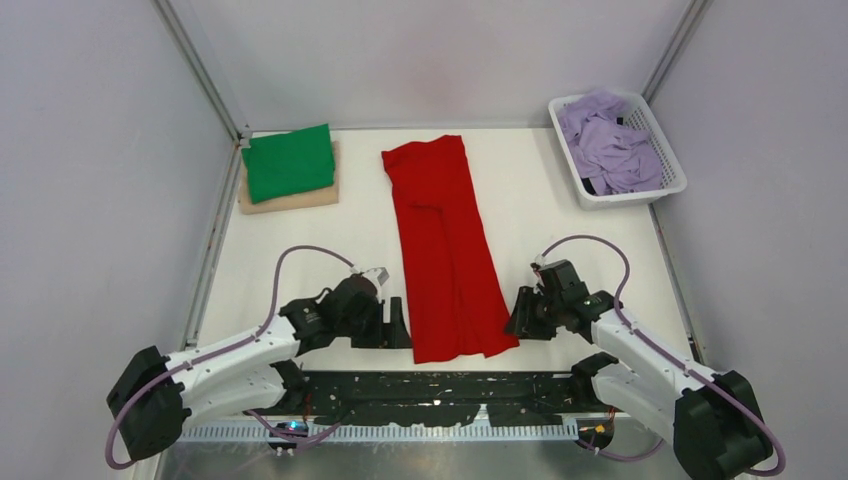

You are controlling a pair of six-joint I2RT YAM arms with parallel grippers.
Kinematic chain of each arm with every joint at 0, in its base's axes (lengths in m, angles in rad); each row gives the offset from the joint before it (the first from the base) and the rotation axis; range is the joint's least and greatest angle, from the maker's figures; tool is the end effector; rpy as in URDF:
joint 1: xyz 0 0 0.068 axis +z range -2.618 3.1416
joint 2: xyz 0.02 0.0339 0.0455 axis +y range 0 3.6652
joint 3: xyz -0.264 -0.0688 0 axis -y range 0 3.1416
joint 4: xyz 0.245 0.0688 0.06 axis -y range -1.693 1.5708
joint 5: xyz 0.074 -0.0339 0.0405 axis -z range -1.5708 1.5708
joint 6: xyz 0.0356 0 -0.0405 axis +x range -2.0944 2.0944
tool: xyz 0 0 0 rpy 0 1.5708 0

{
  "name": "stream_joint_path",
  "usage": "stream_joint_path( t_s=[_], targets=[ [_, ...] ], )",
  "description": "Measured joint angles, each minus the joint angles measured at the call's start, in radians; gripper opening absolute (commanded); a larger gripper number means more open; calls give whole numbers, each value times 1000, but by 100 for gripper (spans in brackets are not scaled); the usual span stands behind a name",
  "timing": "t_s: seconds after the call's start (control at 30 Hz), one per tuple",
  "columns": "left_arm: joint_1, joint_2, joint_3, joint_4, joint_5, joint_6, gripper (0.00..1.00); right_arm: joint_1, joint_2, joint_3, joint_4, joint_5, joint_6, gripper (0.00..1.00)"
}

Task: Fold and stack the t-shirts
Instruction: Grab the bottom of the folded rectangular tshirt with both arms

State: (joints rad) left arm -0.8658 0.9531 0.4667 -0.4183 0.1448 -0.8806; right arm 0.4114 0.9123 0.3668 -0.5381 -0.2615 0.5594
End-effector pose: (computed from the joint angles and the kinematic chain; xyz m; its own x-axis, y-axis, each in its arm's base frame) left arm 0.1122 -0.1398 0.1814 -0.9501 -0.0609 -0.3059 0.1237 0.8268 -0.5487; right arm 0.1336 0.0683 0.1507 -0.9503 0.1447 -0.2756 0.0084 0.8969 0.4421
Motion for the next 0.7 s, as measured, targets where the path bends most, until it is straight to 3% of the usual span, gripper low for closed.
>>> stream_joint_path(
  t_s=[0.2,0.3,0.53,0.63,0.7],
  targets=[
    [-50,56,-11,88,25,-47,60,-1,14,-23,34,-67,8,23],
    [-63,120,-21,141,41,-64,59,-1,8,-39,38,-86,11,14],
    [-96,268,-2,218,79,-90,48,-1,-38,-79,55,-127,32,8],
    [-106,311,17,236,92,-92,33,-1,-54,-91,65,-135,42,6],
    [-114,330,22,241,93,-95,14,0,-63,-98,71,-141,47,5]
  ],
)
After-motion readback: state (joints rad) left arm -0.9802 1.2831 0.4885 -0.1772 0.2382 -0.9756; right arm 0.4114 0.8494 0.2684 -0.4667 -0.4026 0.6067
